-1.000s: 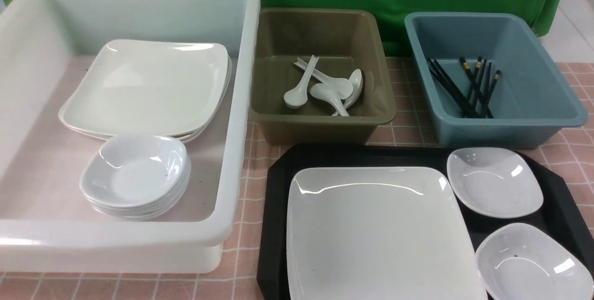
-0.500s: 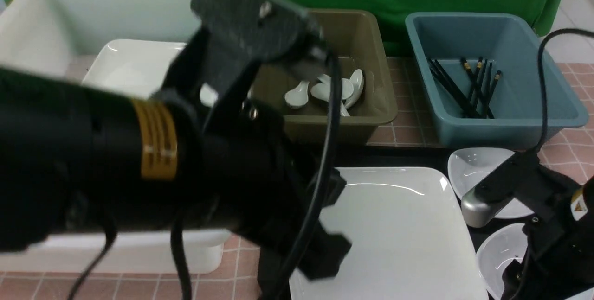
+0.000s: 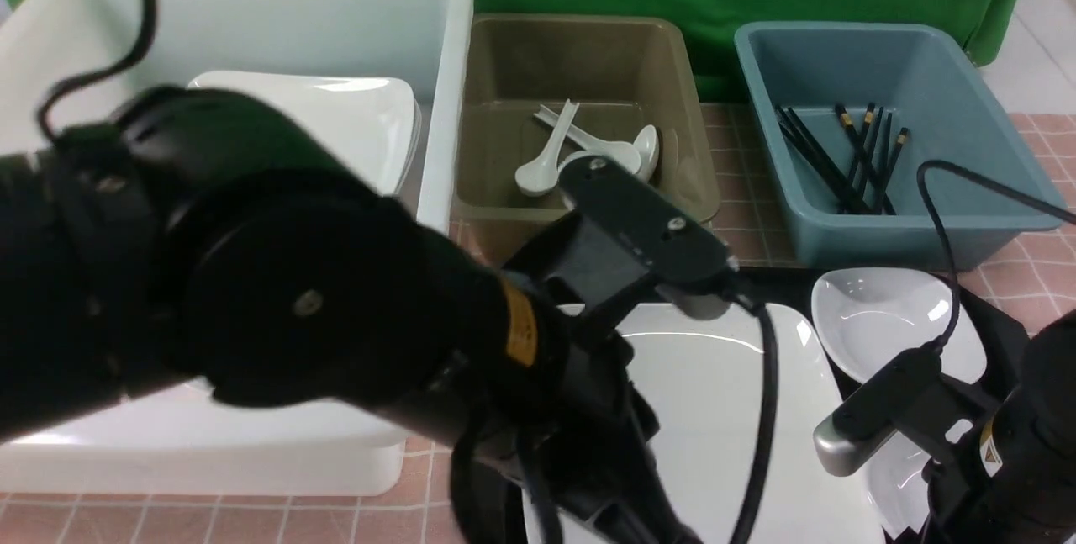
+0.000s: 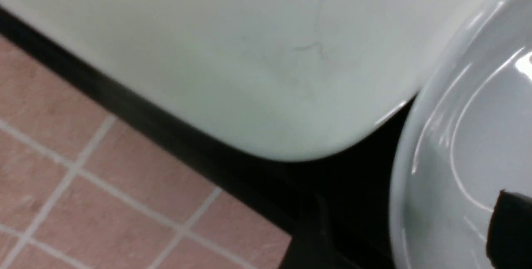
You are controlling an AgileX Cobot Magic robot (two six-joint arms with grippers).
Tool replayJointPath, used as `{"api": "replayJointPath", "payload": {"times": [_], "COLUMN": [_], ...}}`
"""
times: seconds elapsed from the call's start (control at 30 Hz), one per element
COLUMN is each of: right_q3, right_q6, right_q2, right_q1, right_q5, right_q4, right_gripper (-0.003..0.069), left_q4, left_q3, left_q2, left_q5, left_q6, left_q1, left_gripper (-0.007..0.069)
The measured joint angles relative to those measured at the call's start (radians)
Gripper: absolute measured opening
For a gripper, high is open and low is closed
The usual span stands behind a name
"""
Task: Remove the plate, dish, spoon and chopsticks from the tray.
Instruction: Use the right arm to grab a small plate from the dinner plate
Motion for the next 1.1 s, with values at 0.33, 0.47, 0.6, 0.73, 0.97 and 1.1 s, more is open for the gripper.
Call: {"api": "replayJointPath", "payload": {"times": [0.33,0.47,0.6,0.73,0.97,1.1], "right_q3": [0.017,0.009,-0.007,-0.058,-0.237,-0.408], "right_q6": [0.070,0.066,0.060,0.059,0.052,-0.054], "right_q2": [0.091,0.091,0.035,-0.076,-0.263,-0.297], "right_q1": [0.000,0.004,0.004,0.004,0.004,0.010], "right_q5": [-0.084,-0.073,-0.019,0.079,0.228,0.215], "right_q4": [-0.073,-0.097,-0.071,-0.020,0.049,0.224], "right_gripper": [0.0419,0.0251,0.0226,0.0101,0.0074,0.0074], "left_q4": [-0.002,-0.002,0.003,0.047,0.125,0.139], "left_q3": [-0.040,-0.040,-0.040,-0.048,-0.080,-0.118], "left_q2": [0.030,0.030,0.030,0.030,-0.001,-0.065], "left_q5": [0.017,0.017,0.013,0.003,0.010,0.071], "left_q6": [0.024,0.024,0.026,-0.022,-0.110,-0.112], "left_q1": [0.000,0.000,0.000,0.000,0.075,0.220], "left_gripper": [-0.0003,-0.0003,-0.0003,-0.0003,-0.0003,-0.0003]}}
